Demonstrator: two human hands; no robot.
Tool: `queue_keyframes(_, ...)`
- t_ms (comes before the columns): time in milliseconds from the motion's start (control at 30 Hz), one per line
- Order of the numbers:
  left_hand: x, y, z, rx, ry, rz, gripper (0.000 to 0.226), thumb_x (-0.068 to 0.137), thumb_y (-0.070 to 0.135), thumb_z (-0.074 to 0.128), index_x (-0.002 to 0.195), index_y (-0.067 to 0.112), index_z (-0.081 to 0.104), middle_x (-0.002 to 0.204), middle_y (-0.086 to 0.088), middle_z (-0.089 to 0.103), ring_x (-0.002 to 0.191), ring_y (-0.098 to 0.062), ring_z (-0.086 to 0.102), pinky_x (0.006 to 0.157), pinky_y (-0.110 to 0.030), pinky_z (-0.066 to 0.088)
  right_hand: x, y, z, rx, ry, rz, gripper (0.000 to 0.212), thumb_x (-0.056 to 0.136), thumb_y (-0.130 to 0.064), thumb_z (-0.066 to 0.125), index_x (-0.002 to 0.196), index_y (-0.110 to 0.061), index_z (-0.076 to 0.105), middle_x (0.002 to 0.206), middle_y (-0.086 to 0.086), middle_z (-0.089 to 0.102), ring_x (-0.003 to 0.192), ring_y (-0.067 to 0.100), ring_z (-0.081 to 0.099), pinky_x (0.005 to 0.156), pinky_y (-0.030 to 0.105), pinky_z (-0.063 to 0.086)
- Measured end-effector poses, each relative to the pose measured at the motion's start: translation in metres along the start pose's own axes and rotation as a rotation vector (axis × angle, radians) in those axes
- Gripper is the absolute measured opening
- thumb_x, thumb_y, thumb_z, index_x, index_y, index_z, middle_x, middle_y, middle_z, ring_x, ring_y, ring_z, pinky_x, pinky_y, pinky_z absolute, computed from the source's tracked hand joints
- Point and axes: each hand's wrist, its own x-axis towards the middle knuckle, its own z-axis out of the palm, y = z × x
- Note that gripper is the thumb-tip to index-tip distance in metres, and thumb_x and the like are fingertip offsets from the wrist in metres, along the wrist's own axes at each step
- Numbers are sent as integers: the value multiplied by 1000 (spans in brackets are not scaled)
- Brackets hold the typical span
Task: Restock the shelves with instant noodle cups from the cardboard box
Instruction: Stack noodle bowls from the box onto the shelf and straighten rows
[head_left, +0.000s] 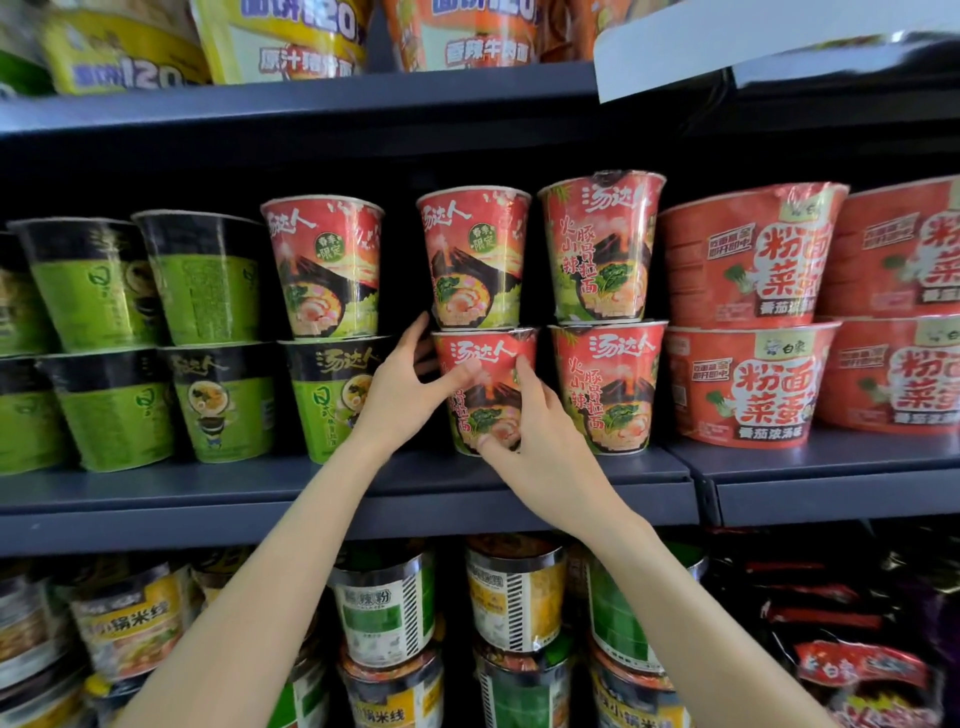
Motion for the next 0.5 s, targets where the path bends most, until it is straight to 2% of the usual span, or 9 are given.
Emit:
queue_keyframes(100,2,5,-2,-84,15,-30,86,82,44,67,150,23,19,146,2,39,118,-5,48,100,-26,39,-3,2,-5,-25,18,-13,82,93,-25,53,151,-24,-4,154,5,23,117,21,50,87,24,39)
queue_keyframes(233,14,22,-4,-137,86,-2,76,89,39,57,150,20,16,150,-1,35,122,-2,40,95,-19,33,-3,-1,-13,-86,145,-82,77,94,-26,52,152,-24,1,151,6,30,113,20,53,88,30,47)
queue_keyframes(367,34,37,1,-175,85,-26,88,86,39,63,151,22,7,145,-1,41,117,-10,49,94,-24,39,3,-11,-18,-125,227,-145,74,95,-26,51,151,-22,4,144,5,39,100,19,57,78,29,47)
queue_keyframes(500,44,41,4,-136,74,-45,97,79,32,73,151,22,9,137,-1,48,116,-15,53,94,-29,44,8,-9,-6,-166,165,-62,86,94,-32,52,150,-21,-11,149,12,29,110,29,56,84,37,48)
